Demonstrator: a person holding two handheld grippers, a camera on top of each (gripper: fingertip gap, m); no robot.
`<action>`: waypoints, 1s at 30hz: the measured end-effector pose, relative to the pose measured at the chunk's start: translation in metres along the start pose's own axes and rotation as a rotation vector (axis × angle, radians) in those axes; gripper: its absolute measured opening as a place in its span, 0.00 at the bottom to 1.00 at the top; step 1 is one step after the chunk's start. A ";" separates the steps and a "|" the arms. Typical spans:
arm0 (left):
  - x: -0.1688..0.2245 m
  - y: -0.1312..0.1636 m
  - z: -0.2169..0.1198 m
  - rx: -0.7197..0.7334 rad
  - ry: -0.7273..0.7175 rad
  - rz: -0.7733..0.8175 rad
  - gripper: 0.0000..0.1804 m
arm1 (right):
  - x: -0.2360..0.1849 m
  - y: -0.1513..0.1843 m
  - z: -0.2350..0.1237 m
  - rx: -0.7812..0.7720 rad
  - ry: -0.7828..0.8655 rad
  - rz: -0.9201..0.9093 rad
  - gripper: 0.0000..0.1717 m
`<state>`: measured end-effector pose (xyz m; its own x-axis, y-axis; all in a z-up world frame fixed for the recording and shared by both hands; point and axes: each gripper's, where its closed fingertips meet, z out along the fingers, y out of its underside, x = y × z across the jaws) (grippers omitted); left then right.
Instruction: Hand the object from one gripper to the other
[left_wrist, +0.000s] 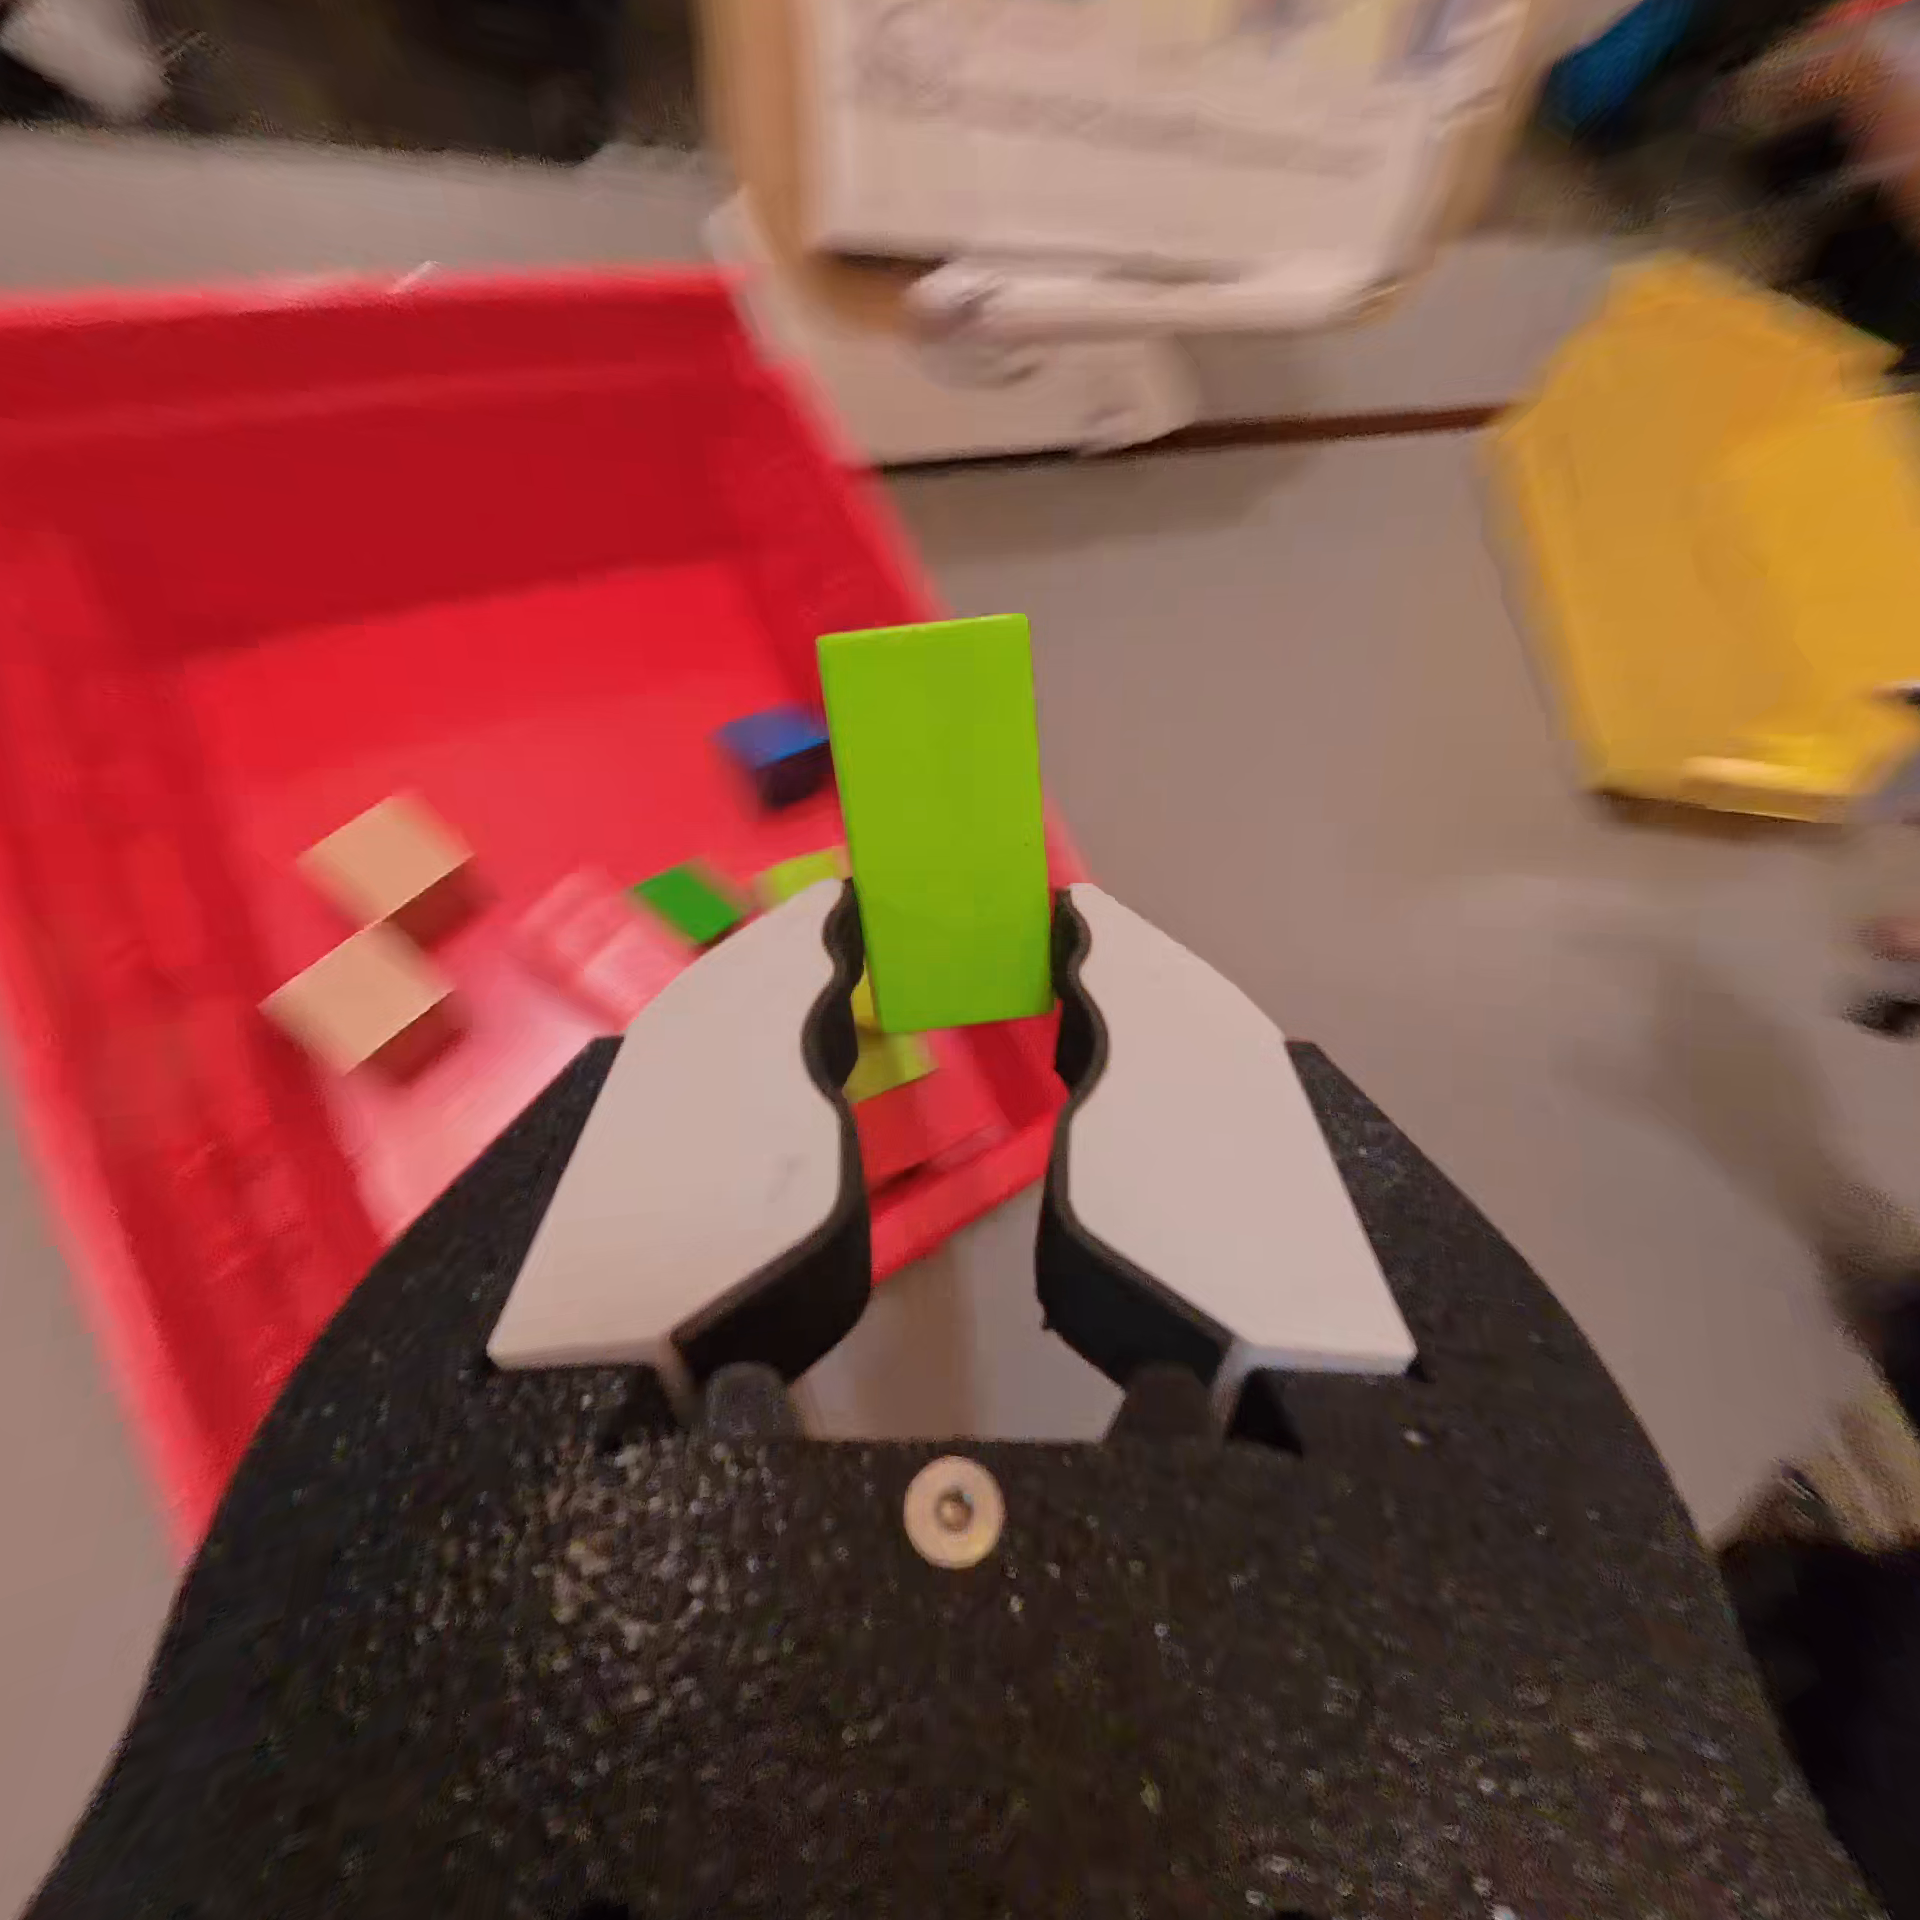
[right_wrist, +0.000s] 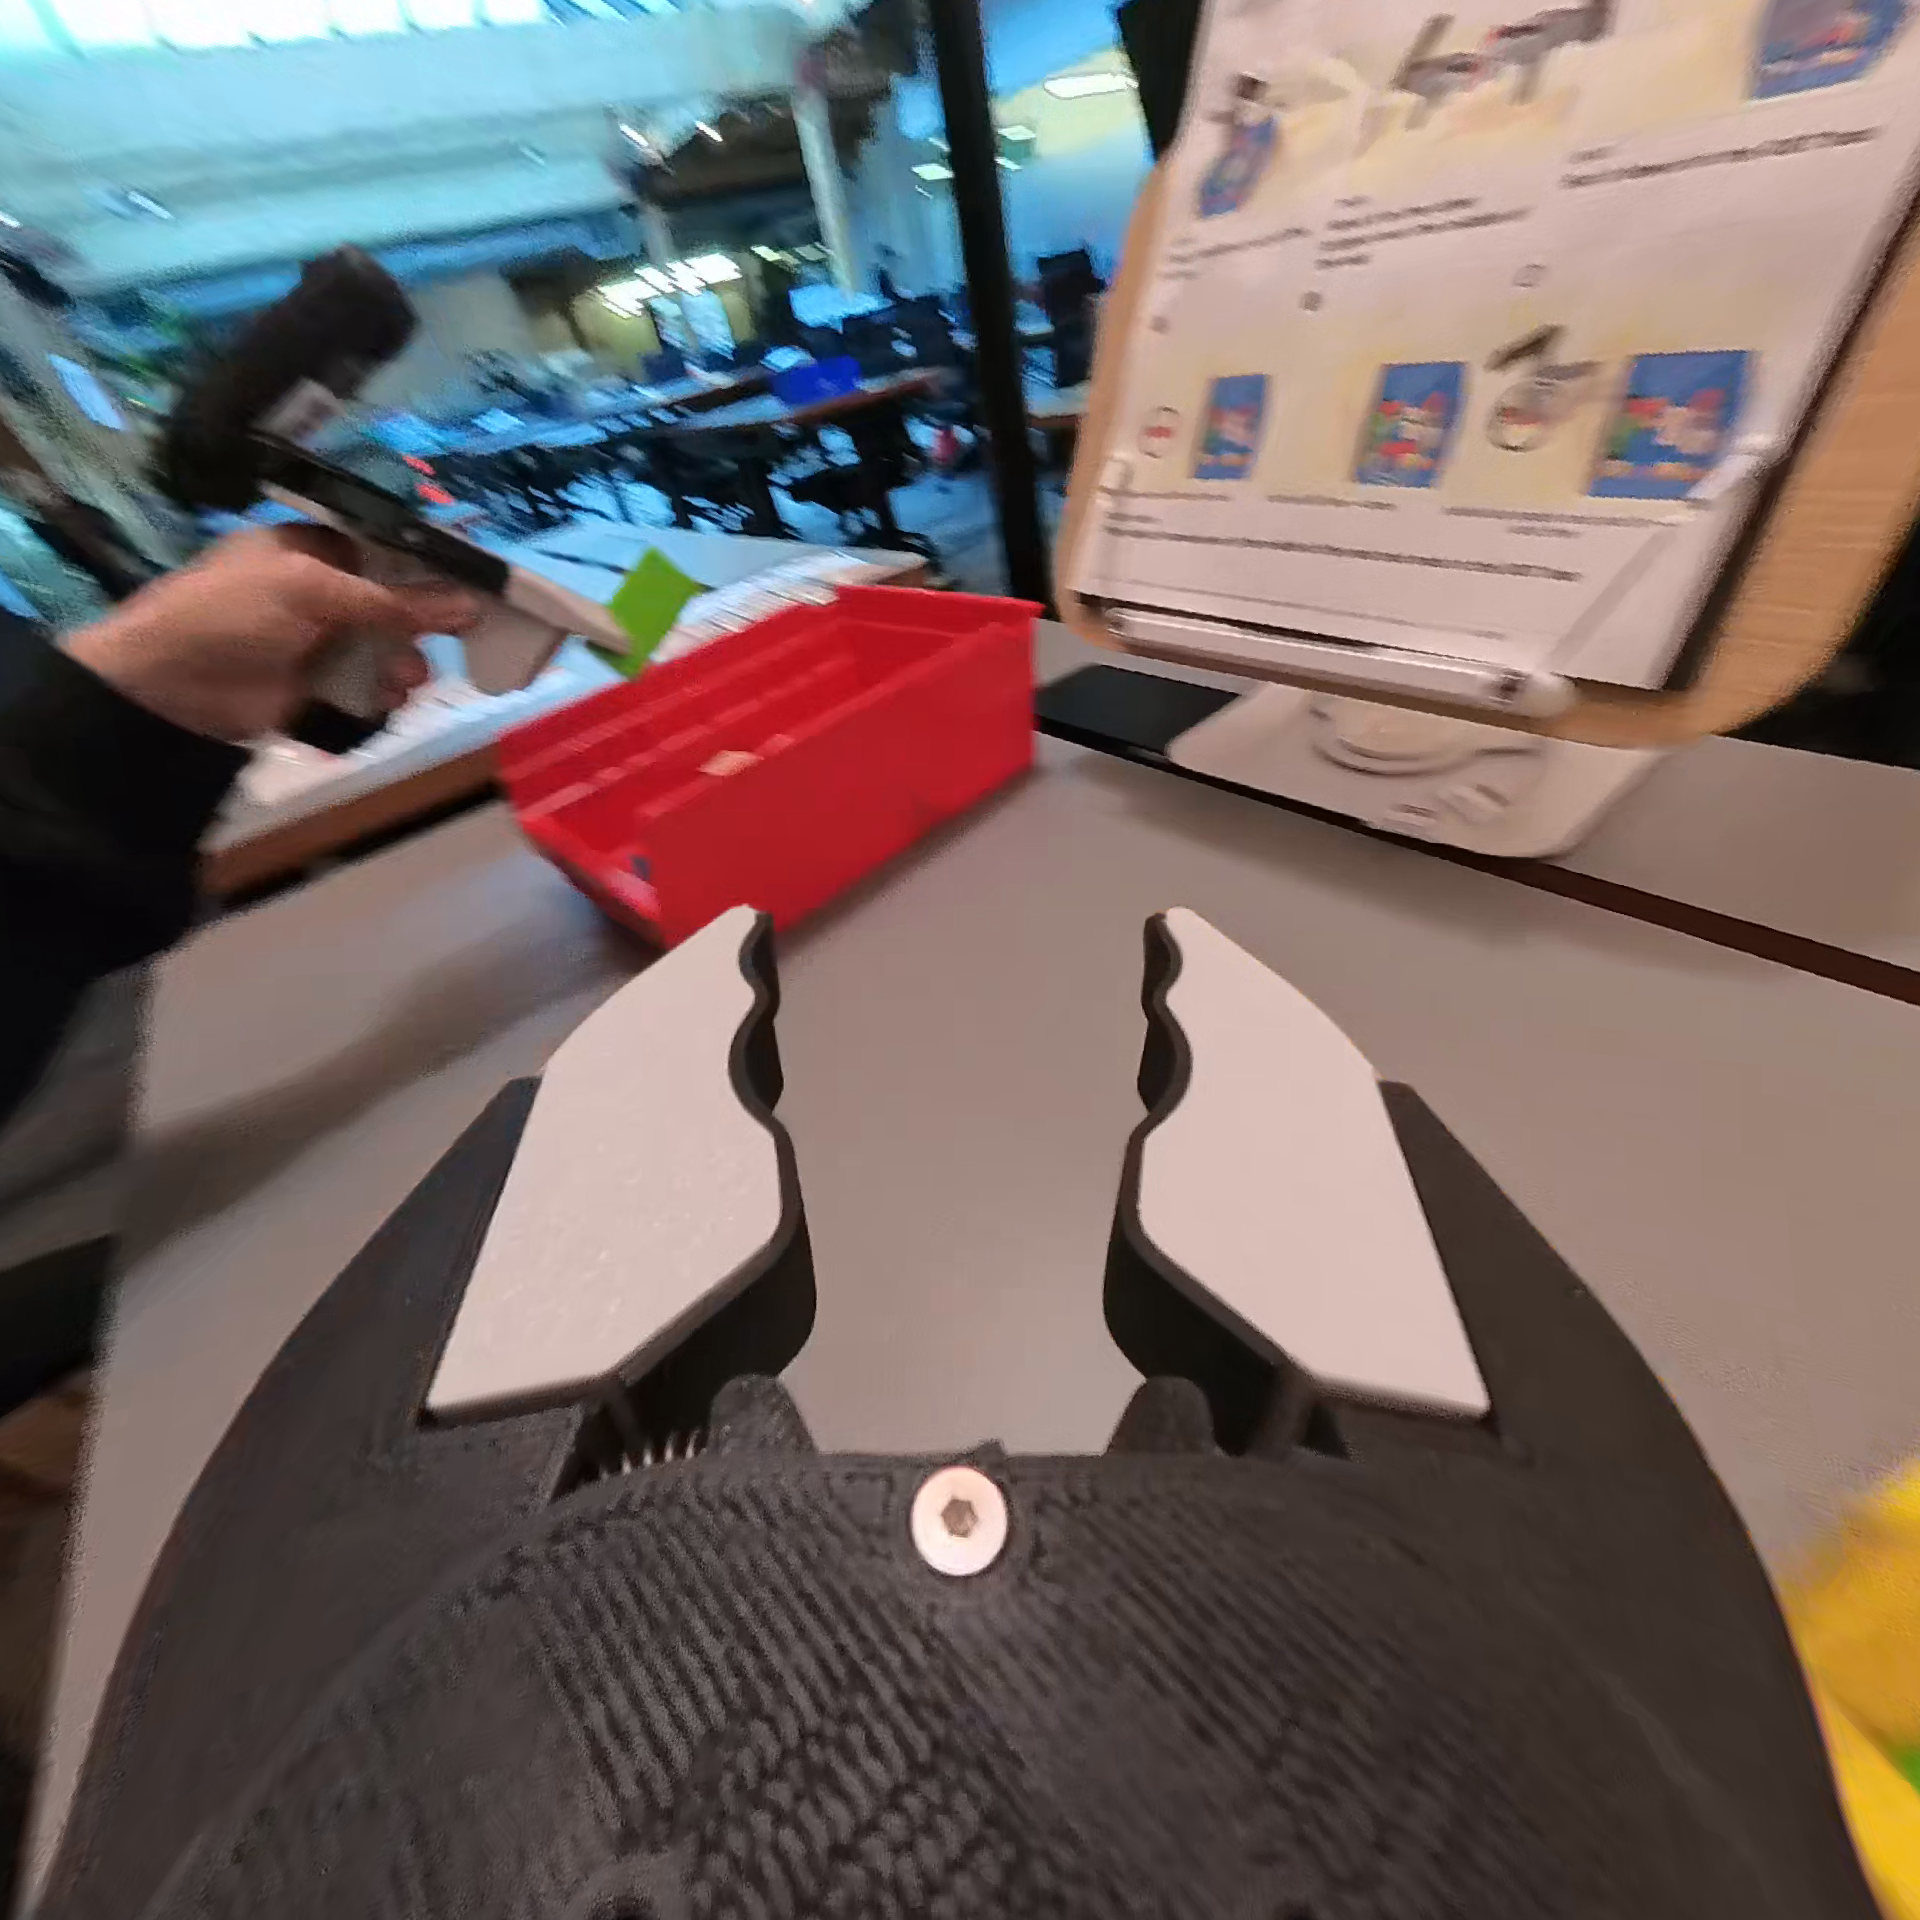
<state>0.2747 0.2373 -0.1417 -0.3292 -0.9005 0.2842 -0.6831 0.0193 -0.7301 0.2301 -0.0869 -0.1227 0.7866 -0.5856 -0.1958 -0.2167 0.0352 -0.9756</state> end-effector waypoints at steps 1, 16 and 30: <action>0.025 -0.007 -0.005 0.057 0.113 0.035 0.19 | -0.012 -0.002 0.004 0.019 -0.057 0.024 0.40; 0.258 0.054 0.002 0.183 0.965 0.452 0.19 | -0.112 -0.015 0.021 0.152 -0.521 0.203 0.42; 0.290 0.069 0.013 0.176 1.045 0.470 0.18 | -0.111 -0.018 0.013 0.170 -0.542 0.147 0.21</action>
<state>0.1407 -0.0283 -0.1174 -0.9605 -0.0213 0.2773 -0.2778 0.1222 -0.9528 0.1538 -0.0120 -0.0842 0.9486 -0.0685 -0.3091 -0.2850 0.2405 -0.9279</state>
